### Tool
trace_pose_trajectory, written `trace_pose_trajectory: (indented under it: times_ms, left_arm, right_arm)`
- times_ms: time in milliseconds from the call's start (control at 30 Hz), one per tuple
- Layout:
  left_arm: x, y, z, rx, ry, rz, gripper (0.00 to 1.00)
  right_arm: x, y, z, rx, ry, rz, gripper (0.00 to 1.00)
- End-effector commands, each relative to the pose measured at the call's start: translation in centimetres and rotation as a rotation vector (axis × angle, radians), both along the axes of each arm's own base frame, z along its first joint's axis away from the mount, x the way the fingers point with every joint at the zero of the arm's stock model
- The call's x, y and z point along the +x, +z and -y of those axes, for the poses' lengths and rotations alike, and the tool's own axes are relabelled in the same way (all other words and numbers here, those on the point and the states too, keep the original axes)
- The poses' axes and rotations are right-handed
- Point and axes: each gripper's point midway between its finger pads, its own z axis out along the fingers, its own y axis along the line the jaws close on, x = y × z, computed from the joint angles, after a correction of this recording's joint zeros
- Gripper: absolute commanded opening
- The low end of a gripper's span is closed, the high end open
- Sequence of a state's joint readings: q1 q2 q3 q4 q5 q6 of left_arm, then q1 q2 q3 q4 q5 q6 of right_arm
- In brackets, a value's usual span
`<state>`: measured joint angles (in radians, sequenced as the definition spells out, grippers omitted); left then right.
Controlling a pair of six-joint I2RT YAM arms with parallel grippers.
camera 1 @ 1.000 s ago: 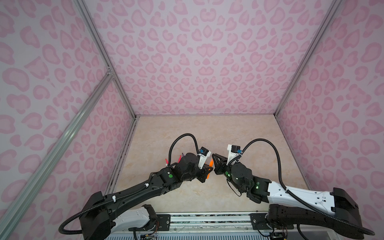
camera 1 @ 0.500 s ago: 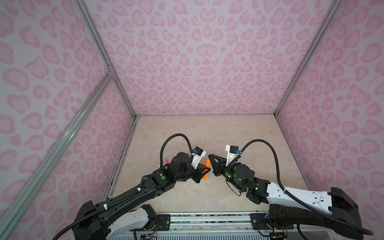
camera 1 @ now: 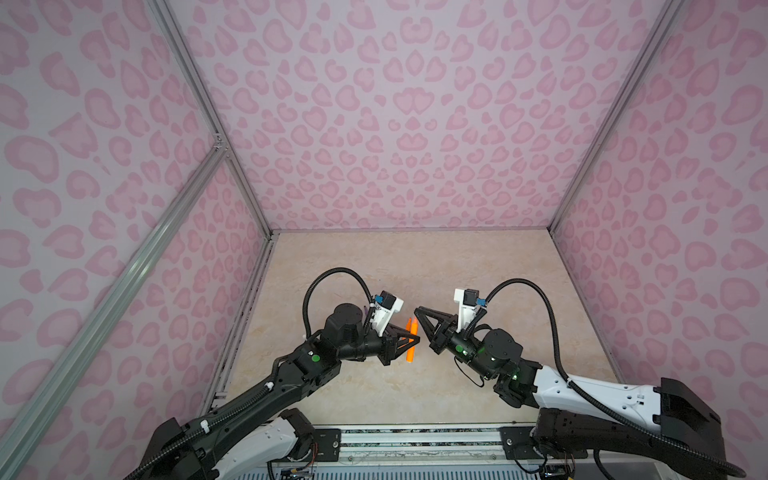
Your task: Insert the pens into the pen caps
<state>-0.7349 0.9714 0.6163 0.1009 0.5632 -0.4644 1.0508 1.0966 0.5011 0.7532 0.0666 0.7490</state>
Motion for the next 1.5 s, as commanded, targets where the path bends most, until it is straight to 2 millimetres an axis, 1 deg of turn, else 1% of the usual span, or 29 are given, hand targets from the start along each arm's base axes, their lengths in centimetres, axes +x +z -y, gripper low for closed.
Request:
trace_pose_trajectory:
  times_ms: [0, 100, 367, 433, 533, 567, 600, 633, 667, 700, 733, 767, 800, 867, 933, 1067, 1167, 1267, 1333, 1467]
  left_arm:
    - [1.7, 3.7, 0.0, -0.120, 0.067, 0.089, 0.04]
    - [1.6, 3.8, 0.0, -0.131, 0.059, 0.090, 0.04]
    - [1.6, 4.1, -0.2, -0.141, 0.062, 0.096, 0.04]
    - [2.0, 3.8, -0.5, -0.121, 0.092, 0.097, 0.04]
    - [2.7, 3.4, -1.0, -0.084, 0.138, 0.104, 0.04]
    - [2.9, 3.2, -1.1, -0.073, 0.149, 0.104, 0.04]
    - [3.0, 3.2, -1.1, -0.069, 0.155, 0.106, 0.04]
    - [3.2, 3.1, -1.1, -0.064, 0.158, 0.107, 0.04]
    - [3.3, 2.6, -1.1, -0.046, 0.162, 0.096, 0.04]
    - [3.3, 2.4, -1.0, -0.036, 0.160, 0.089, 0.04]
    - [3.5, 2.2, -0.9, -0.026, 0.161, 0.085, 0.04]
    - [3.5, 2.0, -0.8, -0.014, 0.160, 0.080, 0.04]
    - [3.6, 1.9, -0.7, -0.005, 0.156, 0.077, 0.04]
    - [3.9, 1.3, -0.4, 0.032, 0.168, 0.068, 0.04]
    - [4.1, 0.8, -0.2, 0.072, 0.182, 0.067, 0.04]
    - [4.6, -0.2, -0.1, 0.186, 0.236, 0.095, 0.04]
    - [4.5, -0.6, 0.4, 0.215, 0.229, 0.096, 0.04]
    - [4.6, -1.0, 0.7, 0.234, 0.228, 0.095, 0.04]
    - [4.6, -0.9, 0.8, 0.236, 0.228, 0.101, 0.04]
    - [4.5, -1.0, 0.8, 0.255, 0.231, 0.111, 0.04]
  right_arm:
    - [-4.2, 1.9, -2.3, 0.059, 0.271, 0.065, 0.00]
    - [-5.0, 2.4, -2.7, 0.076, 0.315, 0.090, 0.00]
    - [-5.9, 3.2, -2.4, 0.087, 0.348, 0.141, 0.00]
    - [-5.3, 2.8, -2.2, 0.053, 0.306, 0.125, 0.00]
    - [-3.7, 1.8, -1.1, -0.026, 0.193, 0.083, 0.00]
    - [-2.9, 1.4, -0.4, -0.057, 0.131, 0.062, 0.05]
    - [-2.3, 1.1, 0.4, -0.077, 0.080, 0.046, 0.13]
    - [-1.5, 0.9, 1.4, -0.106, 0.010, 0.032, 0.25]
    - [-0.8, 0.9, 2.5, -0.127, -0.056, 0.032, 0.41]
    - [-0.1, 0.8, 3.5, -0.142, -0.122, 0.020, 0.49]
    - [0.6, 0.8, 4.5, -0.159, -0.188, 0.013, 0.53]
    - [1.0, 0.9, 4.8, -0.176, -0.209, 0.004, 0.56]
    - [1.2, 1.2, 4.6, -0.194, -0.206, 0.006, 0.58]
    - [1.4, 1.7, 3.6, -0.232, -0.185, 0.009, 0.63]
    - [2.1, 1.5, 2.8, -0.284, -0.194, -0.017, 0.63]
    - [4.0, 0.4, 2.2, -0.395, -0.274, -0.057, 0.59]
    - [4.6, 0.2, 1.6, -0.436, -0.286, -0.046, 0.57]
    - [5.2, 0.1, 1.8, -0.458, -0.318, -0.053, 0.57]
    - [5.4, -0.1, 1.6, -0.472, -0.320, -0.054, 0.56]
    - [6.0, -0.3, 1.2, -0.474, -0.299, -0.075, 0.45]
